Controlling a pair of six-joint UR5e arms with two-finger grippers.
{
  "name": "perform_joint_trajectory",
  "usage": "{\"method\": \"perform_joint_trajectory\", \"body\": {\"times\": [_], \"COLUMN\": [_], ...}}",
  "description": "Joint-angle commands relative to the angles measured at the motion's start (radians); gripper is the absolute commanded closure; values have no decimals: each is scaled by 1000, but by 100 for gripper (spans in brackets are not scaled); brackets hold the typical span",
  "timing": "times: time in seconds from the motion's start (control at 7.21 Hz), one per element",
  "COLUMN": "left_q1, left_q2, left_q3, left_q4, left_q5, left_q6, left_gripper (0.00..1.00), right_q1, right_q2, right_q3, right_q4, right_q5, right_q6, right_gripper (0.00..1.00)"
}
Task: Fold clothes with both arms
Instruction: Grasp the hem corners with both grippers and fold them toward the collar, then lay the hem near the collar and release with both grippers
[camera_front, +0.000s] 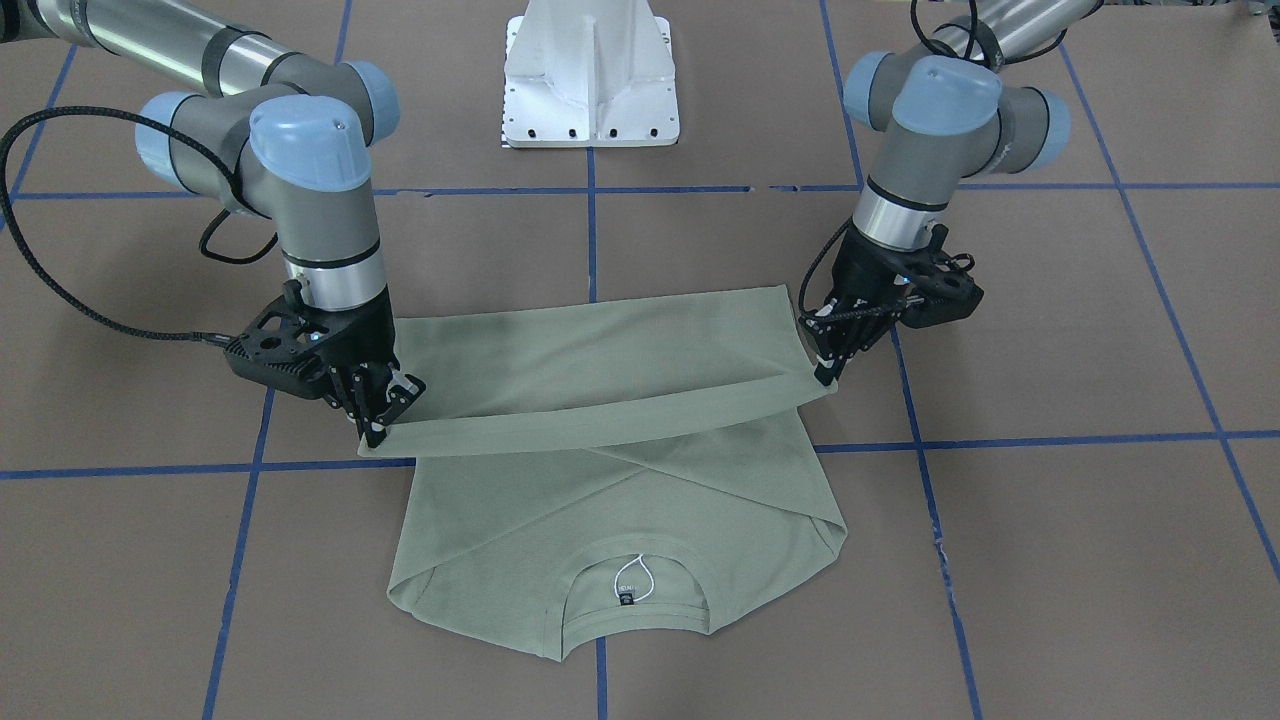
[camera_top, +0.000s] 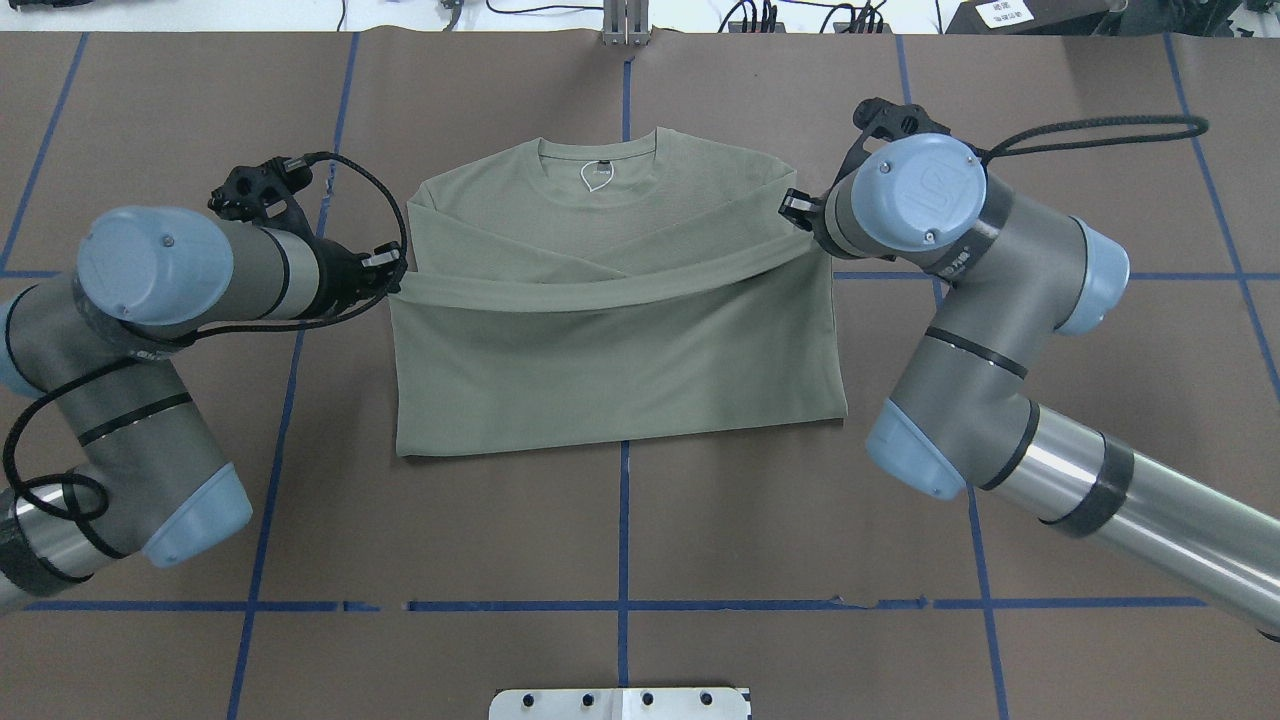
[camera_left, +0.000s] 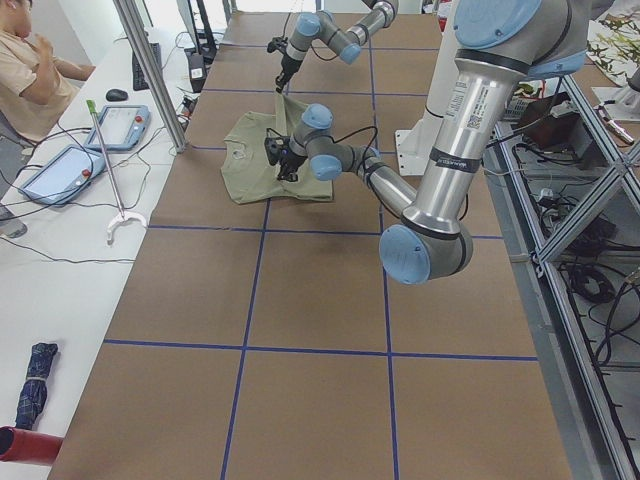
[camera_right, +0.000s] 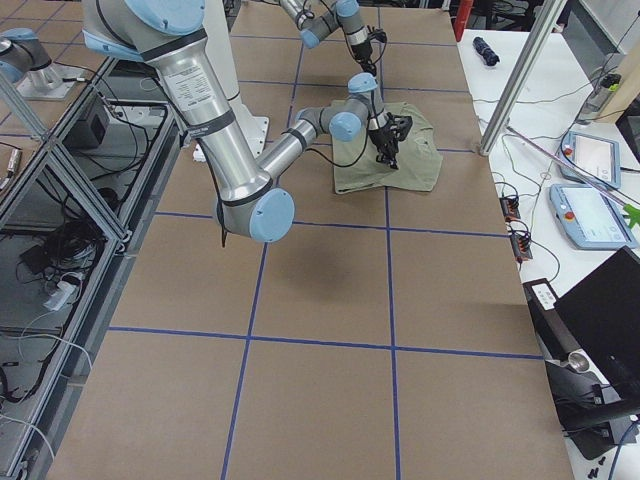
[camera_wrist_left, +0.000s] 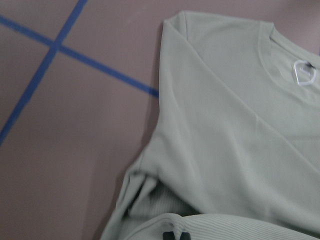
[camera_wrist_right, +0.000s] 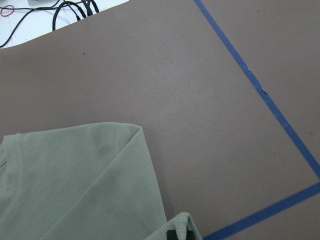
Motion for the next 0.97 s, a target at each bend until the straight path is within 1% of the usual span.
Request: {"method": "perform_joint_trajectory", "body": {"times": [0.0, 0.14, 0.42, 0.55, 0.69, 0.83], "left_q1": [-54, -58, -67, -68, -68, -68], "left_q2": [-72, -129, -154, -155, -180, -191], "left_q3": [106, 211, 339, 357, 394, 408], "left_q4": [-19, -30, -144, -168, -168, -173], "left_q5": [2, 6, 8, 31, 51, 51], "left_q6": [57, 65, 75, 89, 89, 89], "left_gripper": [100, 100, 100, 100, 100, 100], "right_q1": [21, 21, 42, 55, 58, 58], "right_q2": [73, 102, 141, 184, 216, 228], "right_q3": [-140, -215, -306, -364, -424, -441], "right_q4": [40, 92, 101, 103, 104, 104], "right_q5": [17, 14, 12, 12, 12, 12], "right_q6": [-19, -19, -72, -89, -89, -89], "right_gripper": [100, 100, 100, 100, 100, 100]}}
